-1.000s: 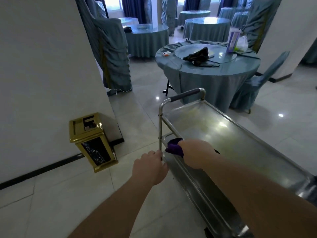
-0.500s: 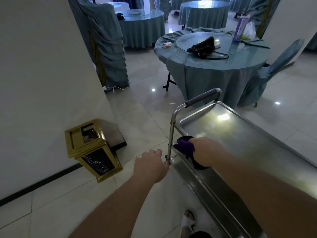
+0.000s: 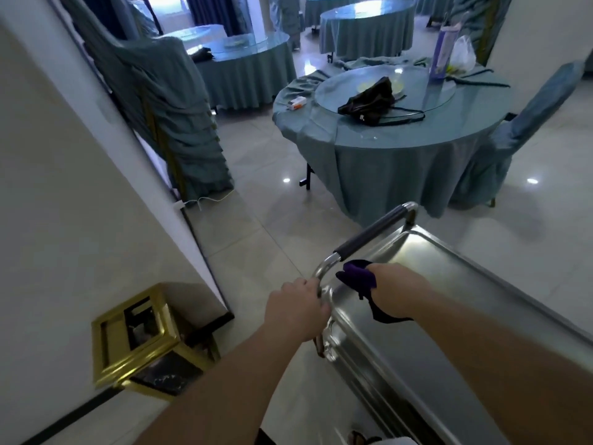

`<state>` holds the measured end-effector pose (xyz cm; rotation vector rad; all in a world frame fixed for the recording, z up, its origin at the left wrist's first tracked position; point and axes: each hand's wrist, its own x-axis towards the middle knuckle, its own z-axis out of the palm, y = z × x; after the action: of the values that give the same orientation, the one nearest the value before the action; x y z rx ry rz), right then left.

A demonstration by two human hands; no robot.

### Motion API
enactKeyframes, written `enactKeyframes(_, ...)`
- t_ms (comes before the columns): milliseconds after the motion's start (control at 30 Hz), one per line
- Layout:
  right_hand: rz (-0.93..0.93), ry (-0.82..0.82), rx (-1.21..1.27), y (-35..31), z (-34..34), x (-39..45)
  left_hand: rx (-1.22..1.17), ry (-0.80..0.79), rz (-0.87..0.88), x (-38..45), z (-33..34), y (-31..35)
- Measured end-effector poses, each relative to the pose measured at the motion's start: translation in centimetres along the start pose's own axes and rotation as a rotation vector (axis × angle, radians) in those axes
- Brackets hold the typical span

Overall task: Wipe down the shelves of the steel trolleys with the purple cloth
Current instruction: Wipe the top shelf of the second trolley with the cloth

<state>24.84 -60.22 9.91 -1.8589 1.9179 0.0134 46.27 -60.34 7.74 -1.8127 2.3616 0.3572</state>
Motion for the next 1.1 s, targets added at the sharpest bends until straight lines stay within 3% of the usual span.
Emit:
enactKeyframes(233, 0.064, 0.049, 0.166, 4.8, -1.0, 4.6, 0.049, -0.051, 0.168, 11.0, -1.8, 2.7)
enactKeyframes(433, 0.387, 0.045, 0.285, 6.7, -0.3, 8.7, 0.047, -0.097, 0.416, 20.5, -1.9, 3.9)
enactKeyframes(700, 0.745, 0.217, 0.513, 3.2, 3.8, 12.1, -0.067, -0.21, 0.668, 32.1, 0.1, 1.8)
enactKeyframes(967, 0.896, 0.66, 0.631, 0.9, 9.7, 16.0, -0.153, -0.135, 0.854, 37.3, 3.0, 4.9)
enactKeyframes(1100, 0.896, 0.591, 0.518, -1.0, 16.1, 18.7, -0.174, -0.102, 0.956, 37.9, 4.8, 8.2)
